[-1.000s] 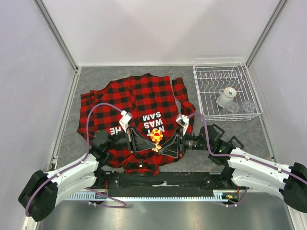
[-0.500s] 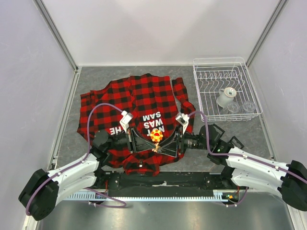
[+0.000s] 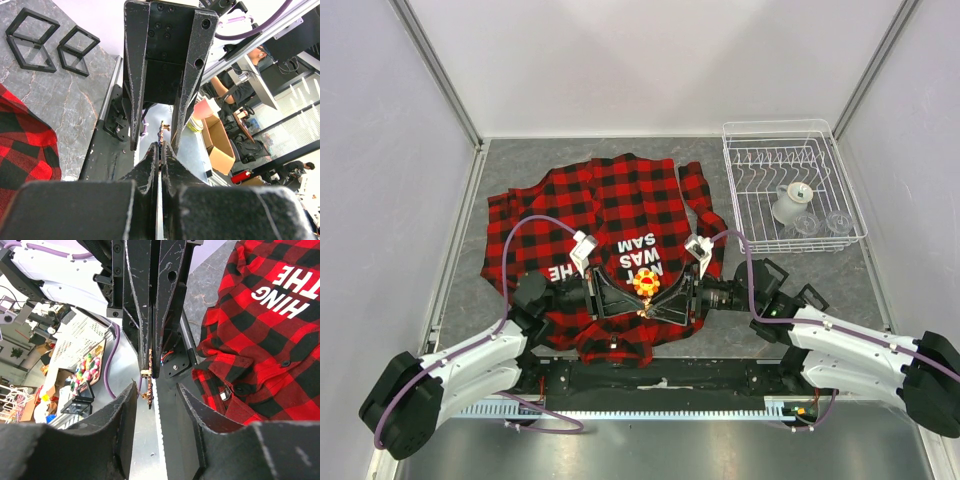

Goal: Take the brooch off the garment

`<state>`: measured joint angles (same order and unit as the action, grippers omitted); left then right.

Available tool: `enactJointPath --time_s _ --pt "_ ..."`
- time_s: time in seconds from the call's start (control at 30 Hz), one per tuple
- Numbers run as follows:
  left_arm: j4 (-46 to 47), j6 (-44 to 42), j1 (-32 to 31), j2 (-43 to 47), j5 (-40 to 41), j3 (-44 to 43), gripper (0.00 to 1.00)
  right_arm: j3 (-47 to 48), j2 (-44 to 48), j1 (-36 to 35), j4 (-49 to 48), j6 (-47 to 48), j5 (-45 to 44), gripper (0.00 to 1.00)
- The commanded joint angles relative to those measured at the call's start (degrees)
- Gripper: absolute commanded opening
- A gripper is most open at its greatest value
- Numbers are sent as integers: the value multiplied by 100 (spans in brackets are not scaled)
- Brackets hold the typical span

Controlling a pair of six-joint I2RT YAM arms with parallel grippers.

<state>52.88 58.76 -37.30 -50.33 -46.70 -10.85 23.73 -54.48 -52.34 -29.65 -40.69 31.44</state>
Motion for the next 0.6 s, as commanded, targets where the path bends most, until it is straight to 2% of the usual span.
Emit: enactJointPath --time_s 0.0,0.57 --pt "354 127 30 -12 -120 -22 2 150 -71 4 -322 -27 11 42" --pt "-31 -31 30 190 -129 -136 2 159 -256 4 -296 -264 -296 29"
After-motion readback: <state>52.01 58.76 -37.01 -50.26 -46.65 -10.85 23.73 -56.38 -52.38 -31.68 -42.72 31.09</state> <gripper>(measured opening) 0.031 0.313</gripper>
